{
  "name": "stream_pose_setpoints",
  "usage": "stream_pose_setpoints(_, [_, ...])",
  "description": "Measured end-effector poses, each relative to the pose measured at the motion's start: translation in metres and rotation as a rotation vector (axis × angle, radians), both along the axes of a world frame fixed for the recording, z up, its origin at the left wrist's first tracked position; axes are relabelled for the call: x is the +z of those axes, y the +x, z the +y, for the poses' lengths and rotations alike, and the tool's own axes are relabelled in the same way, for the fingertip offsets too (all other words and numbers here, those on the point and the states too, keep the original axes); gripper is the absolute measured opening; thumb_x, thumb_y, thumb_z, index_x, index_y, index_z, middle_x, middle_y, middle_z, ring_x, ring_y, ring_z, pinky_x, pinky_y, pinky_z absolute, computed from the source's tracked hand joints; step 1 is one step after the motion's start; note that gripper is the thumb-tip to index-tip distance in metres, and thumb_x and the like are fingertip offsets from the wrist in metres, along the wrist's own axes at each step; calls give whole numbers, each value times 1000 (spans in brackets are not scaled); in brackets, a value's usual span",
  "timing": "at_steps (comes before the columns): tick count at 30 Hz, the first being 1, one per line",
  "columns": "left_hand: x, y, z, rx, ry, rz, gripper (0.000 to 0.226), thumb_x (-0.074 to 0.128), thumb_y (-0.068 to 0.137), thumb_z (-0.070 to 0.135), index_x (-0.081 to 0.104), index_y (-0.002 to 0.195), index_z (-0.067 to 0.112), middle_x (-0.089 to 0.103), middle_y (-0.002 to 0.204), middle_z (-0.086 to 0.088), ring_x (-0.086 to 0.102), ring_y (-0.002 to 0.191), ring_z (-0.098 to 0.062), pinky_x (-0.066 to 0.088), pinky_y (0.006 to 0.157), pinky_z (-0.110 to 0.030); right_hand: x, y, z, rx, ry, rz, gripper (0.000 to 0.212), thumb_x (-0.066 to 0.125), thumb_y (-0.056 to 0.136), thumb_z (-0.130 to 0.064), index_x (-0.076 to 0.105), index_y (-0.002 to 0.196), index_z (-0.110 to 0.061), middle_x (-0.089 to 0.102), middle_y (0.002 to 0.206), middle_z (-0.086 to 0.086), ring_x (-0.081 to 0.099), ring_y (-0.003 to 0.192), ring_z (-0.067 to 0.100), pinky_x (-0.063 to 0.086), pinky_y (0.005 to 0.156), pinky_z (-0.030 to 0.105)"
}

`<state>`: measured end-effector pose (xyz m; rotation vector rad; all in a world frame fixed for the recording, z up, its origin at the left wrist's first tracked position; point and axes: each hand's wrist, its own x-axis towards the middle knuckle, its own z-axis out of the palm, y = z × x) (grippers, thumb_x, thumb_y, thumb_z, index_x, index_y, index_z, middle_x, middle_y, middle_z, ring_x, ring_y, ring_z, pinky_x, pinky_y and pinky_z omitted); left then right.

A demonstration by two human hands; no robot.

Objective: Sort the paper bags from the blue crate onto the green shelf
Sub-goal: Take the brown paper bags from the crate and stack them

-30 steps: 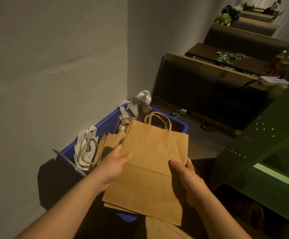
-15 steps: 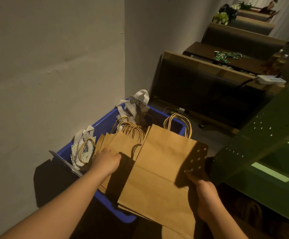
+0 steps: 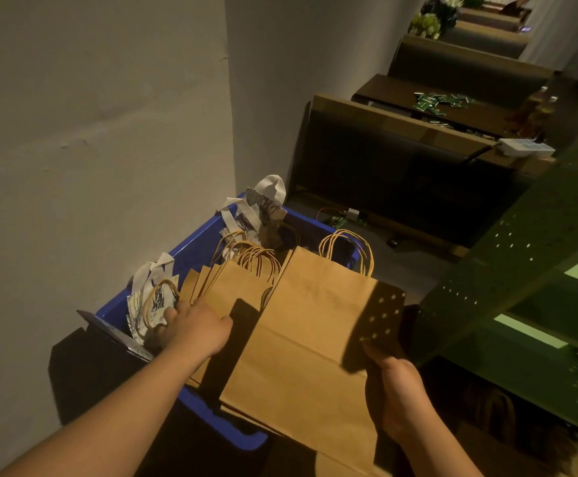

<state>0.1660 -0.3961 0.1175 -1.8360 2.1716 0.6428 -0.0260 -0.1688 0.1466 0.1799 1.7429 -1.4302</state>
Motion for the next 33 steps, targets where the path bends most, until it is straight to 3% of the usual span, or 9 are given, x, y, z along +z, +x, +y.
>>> stream_pose_setpoints(3, [4, 2, -6, 1, -37, 79, 59, 54, 100, 41, 38, 151, 17, 42, 151, -15, 44, 135, -35, 46, 102, -50, 0, 2, -3, 9, -20, -7, 22, 65, 96, -19, 65, 106, 0, 61, 90, 15, 54, 79, 27, 34, 69, 34])
stream_pose_setpoints(8, [-3, 5, -16, -20, -52, 161, 47, 49, 103, 31, 49, 149, 18, 56, 140, -10, 53, 125, -31, 49, 90, -42, -6, 5, -6, -9, -66, -19, 25, 67, 94, -20, 65, 113, -3, 67, 114, 18, 59, 108, 33, 37, 92, 39])
stream_pose_setpoints(13, [-9, 4, -14, 53, -23, 359, 47, 54, 103, 22, 48, 149, 18, 59, 141, -7, 59, 119, -26, 49, 85, -35, -7, 7, -7, -11, -77, -36, 26, 67, 94, -19, 67, 113, -1, 70, 111, 17, 61, 107, 33, 41, 83, 37])
stream_pose_setpoints(17, [-12, 5, -12, 104, -30, 447, 41, 64, 100, 21, 46, 136, 22, 64, 102, -2, 63, 80, -18, 44, 61, -27, -7, 8, -6, -11, -48, -29, 26, 68, 93, -20, 67, 110, 0, 69, 111, 19, 60, 105, 34, 40, 78, 36])
stream_pose_setpoints(20, [-14, 6, -9, 94, -87, 492, 47, 68, 97, 19, 36, 130, 31, 63, 79, -3, 64, 63, -20, 49, 52, -31, -7, 8, -5, -14, -43, -30, 27, 67, 94, -20, 67, 110, 1, 68, 111, 21, 60, 104, 35, 40, 77, 37])
stream_pose_setpoints(24, [-20, 6, -9, 11, -117, 452, 54, 64, 100, 25, 37, 146, 35, 64, 84, 2, 60, 62, -16, 49, 53, -30, -7, 7, -4, -12, -24, -21, 28, 69, 93, -22, 67, 107, 2, 67, 110, 23, 58, 99, 34, 38, 78, 38])
stream_pose_setpoints(28, [-22, 7, -9, -30, -99, 434, 66, 63, 101, 32, 29, 157, 33, 66, 123, -7, 67, 101, -23, 59, 86, -43, -8, 6, -3, -13, -18, -21, 28, 69, 93, -21, 67, 108, 3, 66, 104, 22, 58, 94, 35, 38, 75, 38])
stream_pose_setpoints(29, [-23, 7, -10, -23, -99, 440, 65, 63, 101, 32, 31, 157, 32, 66, 125, -7, 67, 103, -23, 58, 85, -42, -8, 6, -3, -13, -17, -22, 28, 69, 93, -21, 66, 108, 3, 66, 102, 21, 58, 93, 35, 38, 75, 38])
stream_pose_setpoints(33, [-25, 5, -8, 17, -113, 482, 56, 64, 100, 30, 38, 150, 28, 66, 92, 1, 61, 72, -15, 52, 63, -33, -8, 7, -2, -20, -26, -21, 23, 68, 93, -17, 67, 107, 2, 67, 98, 18, 60, 92, 34, 39, 77, 38])
